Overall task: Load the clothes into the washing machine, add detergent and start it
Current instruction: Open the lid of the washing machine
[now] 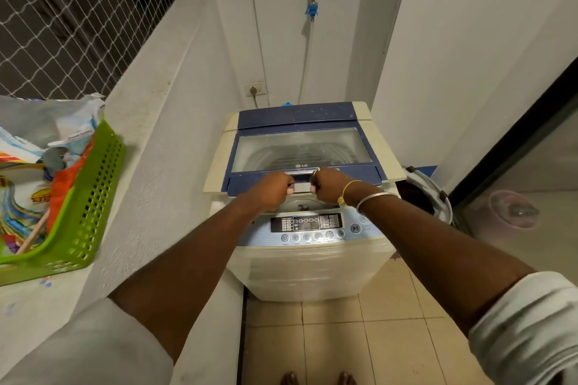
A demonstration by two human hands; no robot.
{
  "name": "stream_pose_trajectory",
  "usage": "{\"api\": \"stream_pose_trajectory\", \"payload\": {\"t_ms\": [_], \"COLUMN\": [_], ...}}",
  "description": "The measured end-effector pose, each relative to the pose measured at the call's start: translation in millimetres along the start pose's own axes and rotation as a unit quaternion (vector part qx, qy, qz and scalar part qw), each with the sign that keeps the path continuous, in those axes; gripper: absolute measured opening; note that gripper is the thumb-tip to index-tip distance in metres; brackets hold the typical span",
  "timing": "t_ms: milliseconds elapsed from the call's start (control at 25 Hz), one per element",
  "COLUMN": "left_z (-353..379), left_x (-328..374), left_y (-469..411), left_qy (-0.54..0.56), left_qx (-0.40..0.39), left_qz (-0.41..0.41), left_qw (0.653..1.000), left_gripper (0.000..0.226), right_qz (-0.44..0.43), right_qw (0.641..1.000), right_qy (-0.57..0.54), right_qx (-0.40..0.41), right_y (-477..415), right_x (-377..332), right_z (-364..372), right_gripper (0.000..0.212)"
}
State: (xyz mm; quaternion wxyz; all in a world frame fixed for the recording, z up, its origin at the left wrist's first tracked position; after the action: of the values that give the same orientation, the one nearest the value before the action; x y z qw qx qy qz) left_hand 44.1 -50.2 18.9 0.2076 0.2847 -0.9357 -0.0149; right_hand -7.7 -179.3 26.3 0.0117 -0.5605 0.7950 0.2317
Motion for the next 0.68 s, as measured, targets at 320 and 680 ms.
{"api": "stream_pose_trajectory", "payload": {"t_ms": [320,680], "left_z": [-93.5,-128.7], "left_x": [16.5,9.2], "left_y": [-13.4,-40.3], "left_qy": [-0.043,-0.144], "left_qx": [0.099,0.173], "left_qz": [-0.023,-0.013], "left_qw": [0.994,0.974], "left_gripper": [0.019,0.034], "right_qz": [-0.029,-0.042], "right_qw": [0.992,0.964], "right_qy": [-0.016,0.085], "right_qx": [0.119,0.250], "right_y": [6.2,-19.5], "right_x": [-20.9,-36.5], "right_z": [-91.9,-128.2], "right_gripper": [0.030,0.038]}}
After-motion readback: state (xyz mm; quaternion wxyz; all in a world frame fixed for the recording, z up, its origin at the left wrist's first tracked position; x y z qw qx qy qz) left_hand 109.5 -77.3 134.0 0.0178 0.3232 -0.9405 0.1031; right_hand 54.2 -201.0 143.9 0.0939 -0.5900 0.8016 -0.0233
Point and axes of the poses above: each hand's wrist, its own y-axis away from the middle knuckle, its own z-axis out of the palm, x = y × z, the point moved 6 cm from there along -y, towards the middle knuckle, and after that the axes turned 14 degrees about z, right-handed, at the moved point
